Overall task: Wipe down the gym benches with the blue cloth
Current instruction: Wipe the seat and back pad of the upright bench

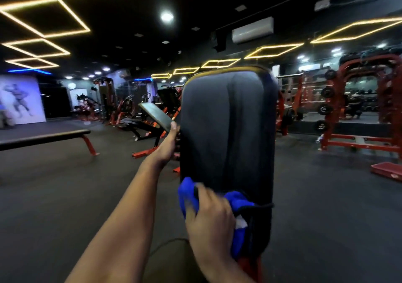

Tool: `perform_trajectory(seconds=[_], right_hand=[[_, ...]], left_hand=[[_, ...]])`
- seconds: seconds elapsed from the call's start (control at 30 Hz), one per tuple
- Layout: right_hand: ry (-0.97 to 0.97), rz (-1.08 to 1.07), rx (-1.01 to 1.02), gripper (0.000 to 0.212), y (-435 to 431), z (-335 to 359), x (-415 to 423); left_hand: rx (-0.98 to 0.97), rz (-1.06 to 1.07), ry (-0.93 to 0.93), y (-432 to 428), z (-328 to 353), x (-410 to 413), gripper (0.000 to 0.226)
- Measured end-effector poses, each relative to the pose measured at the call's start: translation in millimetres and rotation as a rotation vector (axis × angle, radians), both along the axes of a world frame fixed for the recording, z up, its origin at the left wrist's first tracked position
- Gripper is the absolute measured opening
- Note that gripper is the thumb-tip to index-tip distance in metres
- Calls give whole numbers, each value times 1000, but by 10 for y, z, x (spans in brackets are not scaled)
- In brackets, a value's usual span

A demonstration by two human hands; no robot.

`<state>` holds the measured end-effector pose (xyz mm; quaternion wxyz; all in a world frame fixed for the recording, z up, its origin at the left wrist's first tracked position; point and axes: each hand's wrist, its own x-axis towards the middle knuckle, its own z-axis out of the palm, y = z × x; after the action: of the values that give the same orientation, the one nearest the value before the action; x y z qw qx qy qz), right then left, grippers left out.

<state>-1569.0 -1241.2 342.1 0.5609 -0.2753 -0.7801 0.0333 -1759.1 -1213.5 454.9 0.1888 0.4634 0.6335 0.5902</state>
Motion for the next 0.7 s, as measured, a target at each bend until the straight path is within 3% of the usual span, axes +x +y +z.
perform_trajectory(seconds=[0.17, 0.37, 0.47, 0.53, 0.6, 0.7], right_hand=[[124, 168, -291, 27, -32, 908, -400], [167, 474, -569, 26, 82, 1589, -674], [170, 656, -651, 18, 40, 1906, -604], [127, 701, -760, 22, 49, 2146, -550], [62, 684, -914, 37, 56, 2386, -447], [-158, 672, -1009, 28, 104, 2742, -231]], left_hand=[[-180, 84, 61, -541, 319, -260, 71], [-178, 136, 31, -1013, 609, 6, 43], [-138, 95, -53, -1151, 819, 354, 51], [-101, 123, -102, -1254, 1025, 501, 46], [-146, 187, -142, -1395, 1244, 645, 21], [-226, 237, -226, -1488, 1598, 836, 41]])
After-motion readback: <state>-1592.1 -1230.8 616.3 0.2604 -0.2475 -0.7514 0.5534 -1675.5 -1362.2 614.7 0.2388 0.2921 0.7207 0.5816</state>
